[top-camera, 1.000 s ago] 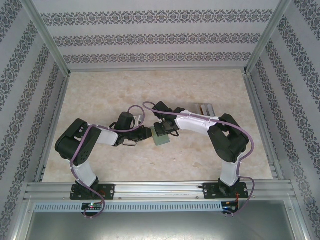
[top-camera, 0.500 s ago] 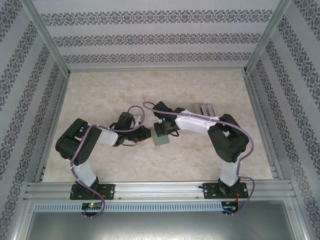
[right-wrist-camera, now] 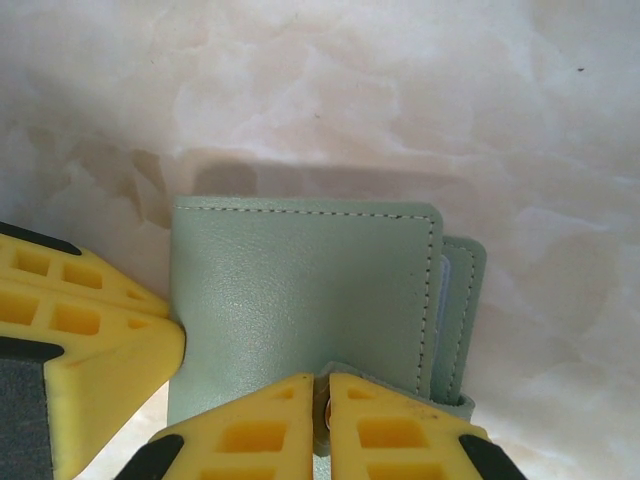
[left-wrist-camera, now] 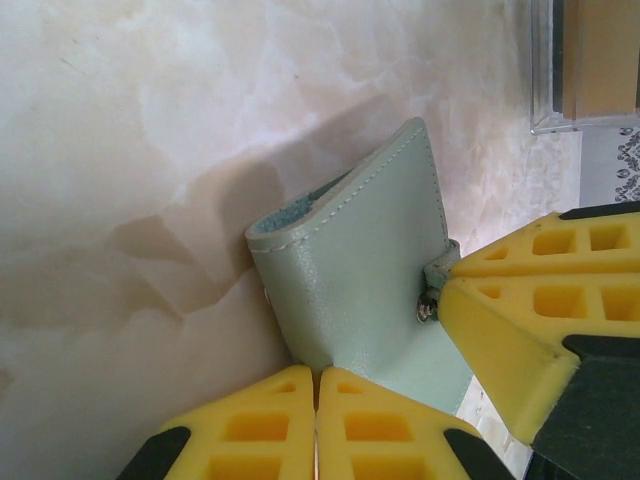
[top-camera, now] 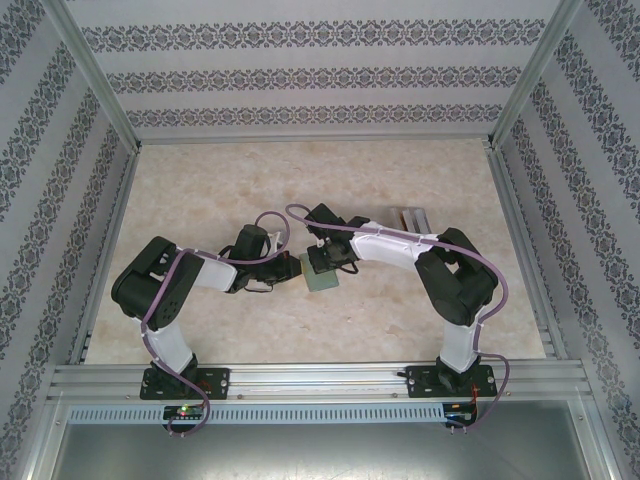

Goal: Put the credit cards into the card holder

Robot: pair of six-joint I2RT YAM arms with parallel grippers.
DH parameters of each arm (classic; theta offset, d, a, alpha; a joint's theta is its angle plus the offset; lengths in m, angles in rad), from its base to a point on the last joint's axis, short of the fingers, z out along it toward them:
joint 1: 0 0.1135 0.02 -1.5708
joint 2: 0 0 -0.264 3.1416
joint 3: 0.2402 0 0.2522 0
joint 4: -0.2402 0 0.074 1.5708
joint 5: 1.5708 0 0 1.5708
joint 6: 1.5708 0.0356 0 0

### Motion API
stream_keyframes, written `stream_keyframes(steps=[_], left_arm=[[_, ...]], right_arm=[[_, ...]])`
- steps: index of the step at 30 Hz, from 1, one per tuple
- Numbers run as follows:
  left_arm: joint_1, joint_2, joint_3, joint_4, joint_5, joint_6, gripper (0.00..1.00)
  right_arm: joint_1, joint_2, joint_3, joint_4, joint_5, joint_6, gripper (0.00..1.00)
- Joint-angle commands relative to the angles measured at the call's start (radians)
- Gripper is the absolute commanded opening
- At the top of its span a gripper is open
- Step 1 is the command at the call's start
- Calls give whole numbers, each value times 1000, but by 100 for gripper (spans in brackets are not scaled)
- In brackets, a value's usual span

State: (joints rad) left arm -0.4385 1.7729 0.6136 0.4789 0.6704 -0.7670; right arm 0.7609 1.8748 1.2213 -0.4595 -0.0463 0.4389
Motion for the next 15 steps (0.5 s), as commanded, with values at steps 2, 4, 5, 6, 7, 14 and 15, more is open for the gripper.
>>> stream_keyframes(steps=[2,4,5,6,7,14,15], left_arm=[[-25,66,-23,-105,-72,4,7],[-26,65,-22,-107,-74,5,7],[-26,67,-20,-108,-73,5,8],[-26,67,-21,-107,-74,6,8],[-25,68,-21,-106,-71,6,8],[-25,58,-20,-119,-84,15,8],[-25,59,-21,-119,-83,14,8]], right_arm=[[50,65,-39,12,-56,18,12],[66,73,-50,12,-34,28,12],[76,78,-56,11,-17,32,11],[89,86,-60,5,10,38,11],[102,92,-62,-1,37,43,11],[187,155,-101,-37,203,127,9],[193,158,-114,-30,207,139,9]])
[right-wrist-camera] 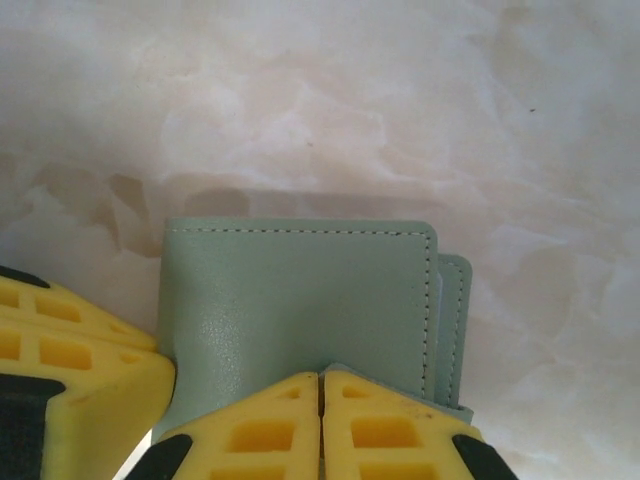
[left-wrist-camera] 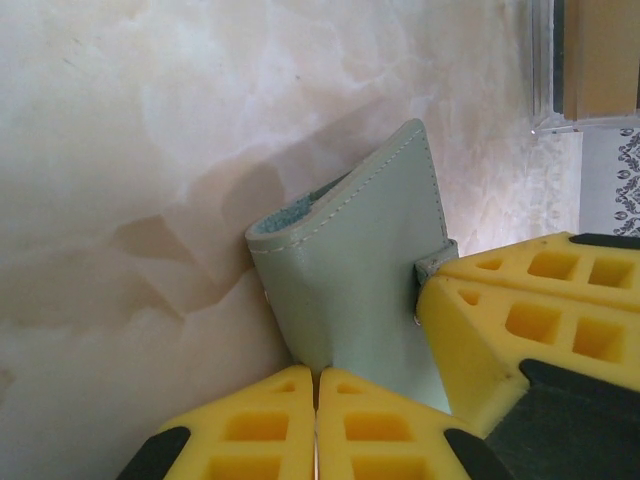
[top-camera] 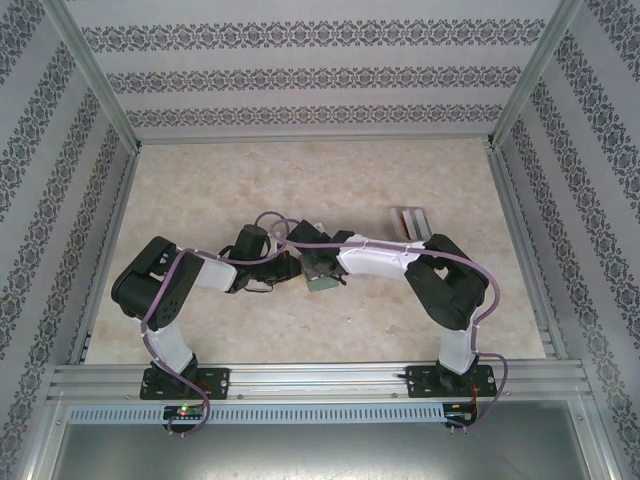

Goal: Put the credit cards into the card holder

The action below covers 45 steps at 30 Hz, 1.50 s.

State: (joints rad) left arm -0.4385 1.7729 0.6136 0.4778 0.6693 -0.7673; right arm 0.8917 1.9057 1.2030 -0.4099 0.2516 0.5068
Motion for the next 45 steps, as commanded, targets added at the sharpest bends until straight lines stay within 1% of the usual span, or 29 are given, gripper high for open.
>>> stream_keyframes(steps=[1,5,13,15,18,21,23,26,29,32,34,42,45], left_arm=[[-26,59,-21,-119,-82,15,8],[-25,60,-19,-122,-90,17,8],[-26,75,-12,-131,-95,14,7],[-25,73,-9,-138,-90,17,7],[-25,64,-8,-148,-108,26,7],[-25,68,-5,-148,-95,25,7],[-25,62,-5,-155,-98,30,7],[-25,61,-3,-162,-112,37,7],[-26,73,-1,-154,-97,30,7],[-26,75,0,-156,-106,32,7],[-26,84,3,-152,-95,27,7],[-25,82,5,-156,-87,31,7],[-25,69,5,-173,-104,42,7]], right_arm=[[63,130,-107,-73,-97,81,10],[75,108,-148,-61,-130,106,10],[76,18,-219,-10,-167,23,10],[55,-13,-236,0,-182,-2,10],[-6,-61,-248,-7,-221,-32,10],[-56,-114,-270,33,-308,-58,11],[-83,-138,-267,48,-372,-73,17],[-106,-182,-252,47,-417,-71,22],[-123,-212,-232,40,-441,-83,23],[-148,-228,-211,20,-457,-87,23],[-162,-236,-209,29,-471,-83,26],[-202,-221,-161,38,-506,-68,25],[-223,-199,-119,0,-509,-71,26]])
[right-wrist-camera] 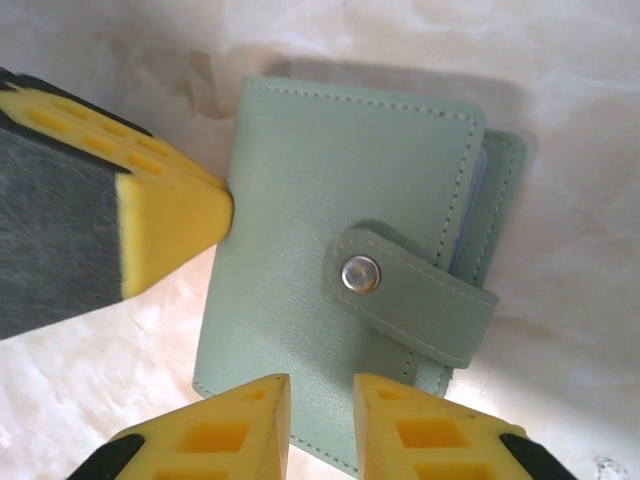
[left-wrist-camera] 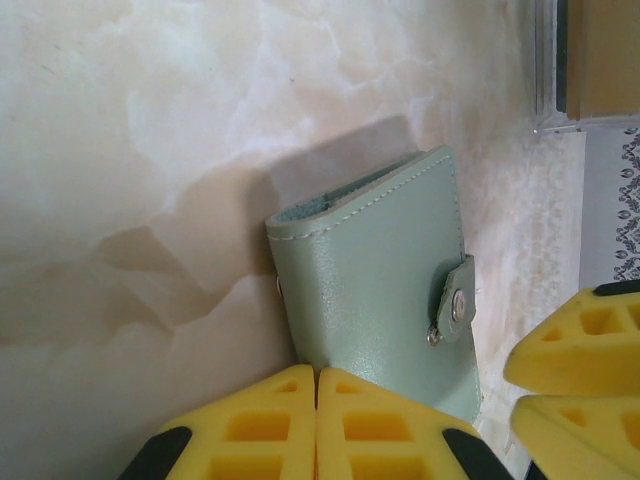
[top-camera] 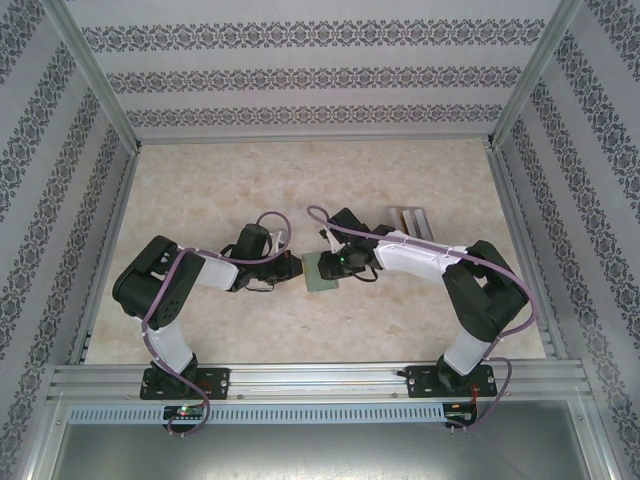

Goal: Put the credit cards into the card holder

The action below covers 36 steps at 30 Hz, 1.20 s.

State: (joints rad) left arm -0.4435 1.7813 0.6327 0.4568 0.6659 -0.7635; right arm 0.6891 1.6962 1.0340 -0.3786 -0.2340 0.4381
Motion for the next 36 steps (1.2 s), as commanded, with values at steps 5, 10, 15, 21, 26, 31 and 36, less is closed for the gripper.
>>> stream_keyframes(steps=[5,10,15,21,26,31,36], left_arm=[[-20,56,-12,-154,-95,42,8],[-20,46,-14,-155,-94,44,11],[-19,27,-22,-152,-101,49,13],[-14,5,-31,-134,-77,59,14],[2,-63,-38,-97,12,59,23],[-37,-110,109,-246,52,66,29],[-93,-128,285,-515,-22,125,30]], right_arm=[[-37,31,92,-79,17,1,34],[-14,81,133,-154,88,7,36],[30,126,175,-192,173,42,35],[24,179,192,-163,146,46,24],[-30,52,106,-37,-39,45,25],[-136,-171,-16,46,-88,48,32],[-284,-278,-127,70,-151,46,35]])
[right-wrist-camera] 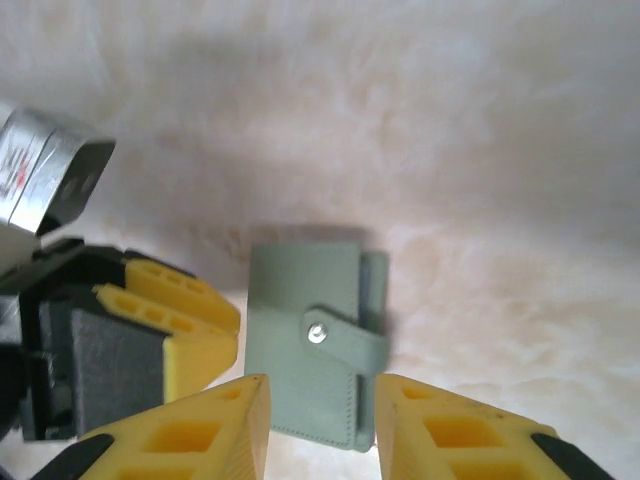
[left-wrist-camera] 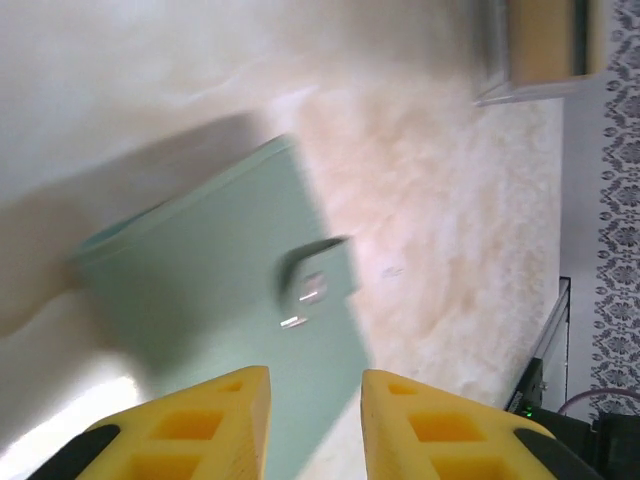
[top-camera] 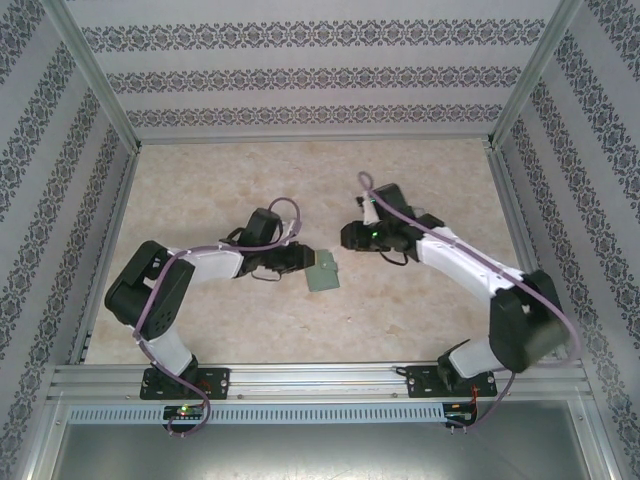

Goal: Put the credit cards into the card holder

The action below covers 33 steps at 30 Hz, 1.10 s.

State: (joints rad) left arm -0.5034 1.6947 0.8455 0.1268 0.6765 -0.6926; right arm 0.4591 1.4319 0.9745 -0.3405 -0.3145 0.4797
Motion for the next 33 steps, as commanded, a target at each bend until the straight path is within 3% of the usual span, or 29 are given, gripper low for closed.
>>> stream_keyframes(steps=[1,10,15,19,33], left_arm=[[-42,-34,102,-229,-51,54,30],[-66,109,286,-450,-157,105,30],[-77,164,333,-479,-185,116,31],[-84,188,349,-487,-201,110,30],[-92,252,392,-515,-183,104,22]], right_arm=[[-71,-12,-91,50,-95,4,36],[-89,56,-159,173,-179,12,38],[-86,87,-185,224,-232,25,39],[-86,138,-190,259,-268,42,33],[-64,311,-147,321,-331,65,30]])
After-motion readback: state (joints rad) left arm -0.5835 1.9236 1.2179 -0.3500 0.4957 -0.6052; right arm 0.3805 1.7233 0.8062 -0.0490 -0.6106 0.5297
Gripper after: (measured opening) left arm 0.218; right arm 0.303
